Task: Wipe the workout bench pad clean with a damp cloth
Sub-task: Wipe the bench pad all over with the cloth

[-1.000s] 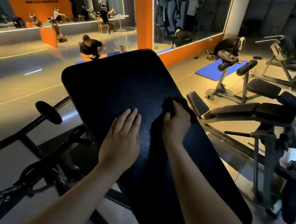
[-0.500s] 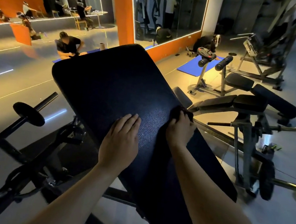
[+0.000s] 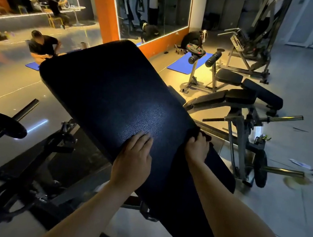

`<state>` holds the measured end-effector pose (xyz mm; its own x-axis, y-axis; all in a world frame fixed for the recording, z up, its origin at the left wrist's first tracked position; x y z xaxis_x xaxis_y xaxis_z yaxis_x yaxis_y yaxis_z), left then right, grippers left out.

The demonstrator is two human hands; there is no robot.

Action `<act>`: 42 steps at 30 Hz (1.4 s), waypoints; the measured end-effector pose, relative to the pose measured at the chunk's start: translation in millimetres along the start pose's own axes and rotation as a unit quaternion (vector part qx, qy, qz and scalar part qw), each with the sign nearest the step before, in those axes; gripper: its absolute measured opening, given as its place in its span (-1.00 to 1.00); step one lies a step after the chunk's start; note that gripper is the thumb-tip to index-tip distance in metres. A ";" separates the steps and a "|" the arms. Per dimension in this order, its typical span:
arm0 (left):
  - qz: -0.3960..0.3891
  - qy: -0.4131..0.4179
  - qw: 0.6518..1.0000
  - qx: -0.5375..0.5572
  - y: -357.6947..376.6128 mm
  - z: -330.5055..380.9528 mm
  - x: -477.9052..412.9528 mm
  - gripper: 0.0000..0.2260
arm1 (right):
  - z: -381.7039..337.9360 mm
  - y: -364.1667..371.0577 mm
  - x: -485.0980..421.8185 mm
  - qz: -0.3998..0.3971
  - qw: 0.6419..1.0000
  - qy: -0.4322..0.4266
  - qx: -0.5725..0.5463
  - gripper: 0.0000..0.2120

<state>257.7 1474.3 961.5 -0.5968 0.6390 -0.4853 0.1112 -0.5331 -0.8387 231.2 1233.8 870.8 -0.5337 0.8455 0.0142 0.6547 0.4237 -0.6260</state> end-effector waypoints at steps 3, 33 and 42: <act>-0.004 -0.002 1.000 -0.023 2.3 -1.0 -4.3 -0.54 | -37.0 7.7 21.4 0.016 0.998 -0.048 -0.032 -0.61; 0.034 -0.009 0.998 -0.047 -0.2 -16.6 87.0 -0.43 | -65.0 32.2 157.6 -0.011 0.971 -0.235 -0.027 -0.54; -0.047 0.024 0.999 0.001 4.8 -2.8 93.3 -0.39 | -59.9 32.0 188.3 -0.031 0.985 -0.141 -0.091 -0.55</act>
<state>204.8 1532.9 911.5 -0.5659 0.7117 -0.4161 0.0549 -0.4711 -0.8804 183.7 1426.0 900.1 -0.6858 0.7037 -0.1858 0.6882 0.5440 -0.4799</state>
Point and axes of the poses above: each hand's wrist, its own x-axis away from the middle knuckle, its own y-axis out of the palm, z = x × y, the point moved 8 cm from there along -x, towards the middle knuckle, and after that the axes turned 7 degrees about x, right-handed, at the moved point
